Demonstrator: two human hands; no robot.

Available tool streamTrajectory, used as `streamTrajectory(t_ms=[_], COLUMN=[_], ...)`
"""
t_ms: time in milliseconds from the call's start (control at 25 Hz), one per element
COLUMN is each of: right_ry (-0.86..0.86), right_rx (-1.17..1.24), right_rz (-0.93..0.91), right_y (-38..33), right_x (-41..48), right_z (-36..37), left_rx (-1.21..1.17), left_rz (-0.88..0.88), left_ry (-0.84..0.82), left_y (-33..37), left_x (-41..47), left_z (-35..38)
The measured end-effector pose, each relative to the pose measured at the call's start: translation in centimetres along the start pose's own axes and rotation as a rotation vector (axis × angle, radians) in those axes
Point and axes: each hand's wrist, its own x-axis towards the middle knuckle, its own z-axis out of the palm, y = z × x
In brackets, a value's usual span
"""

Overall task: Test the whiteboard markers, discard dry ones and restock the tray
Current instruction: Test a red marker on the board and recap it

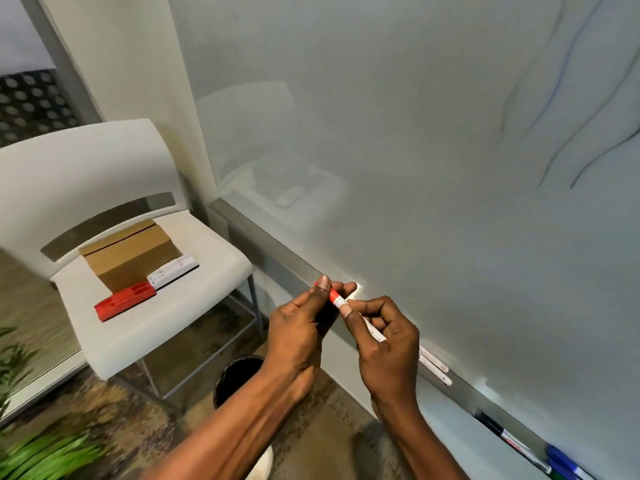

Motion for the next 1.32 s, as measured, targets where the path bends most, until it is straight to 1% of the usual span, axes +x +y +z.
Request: streamTrajectory(t_ms=[160,280,360,480,600,760,800,880,920,1000,1080,1120,1200,1240,1320], right_ry=[-0.043,-0.085,-0.150,-0.293,-0.443,-0.598,-0.652,-0.788,-0.830,-0.839,-0.842,-0.854,-0.868,-0.866,-0.852], right_rx=[0.101,0.165,0.186,0.191,0.056,-0.146,-0.210,-0.409,-0.538,-0.785,-0.922,-0.958,-0.952,-0.941,-0.993], right_rz=[0.133,0.216,0.261,0.327,0.330,0.427,0.426,0.344,0.286,0.191,0.169,0.200,0.335,0.397,0.452], right_y=[1.0,1.7,2.4,4.2,6.5,11.5,12.8,14.8,15.5,16.5,17.9,18.6,20.7,21.8,24.0], right_x=[-1.2,-2.4,-3.2,-4.0,-5.6,-8.4,-8.9,-9.8,-10.3,-10.9,-11.4,-11.5,-11.7,-11.9,-12.3], right_z=[0.8,1.4,1.7,2.7,4.4,6.6,7.1,8.5,9.4,11.2,13.1,14.0,15.4,16.2,17.6], left_rx=[-0.020,0.029,0.106,0.302,0.475,0.631,0.707,0.911,1.009,1.204,1.456,1.577,1.766,1.837,1.981], left_rz=[0.044,0.074,0.116,0.202,0.214,0.153,0.141,0.120,0.118,0.098,0.029,0.002,-0.016,-0.013,0.017], left_ry=[0.034,0.031,0.061,0.107,0.168,0.309,0.316,0.310,0.300,0.262,0.187,0.126,-0.012,-0.073,-0.198], left_y=[-1.1,-1.8,-2.6,-4.5,-6.5,-8.5,-8.9,-9.6,-9.8,-9.9,-9.7,-9.6,-9.6,-9.5,-9.5], left_x=[-0.6,-0.6,-0.5,0.3,1.1,2.2,2.4,2.8,3.1,3.7,4.1,4.3,4.8,5.1,6.3], left_z=[-1.4,-2.8,-4.2,-7.5,-11.5,-17.0,-18.4,-21.6,-23.6,-27.9,-31.9,-33.8,-37.0,-38.6,-41.5])
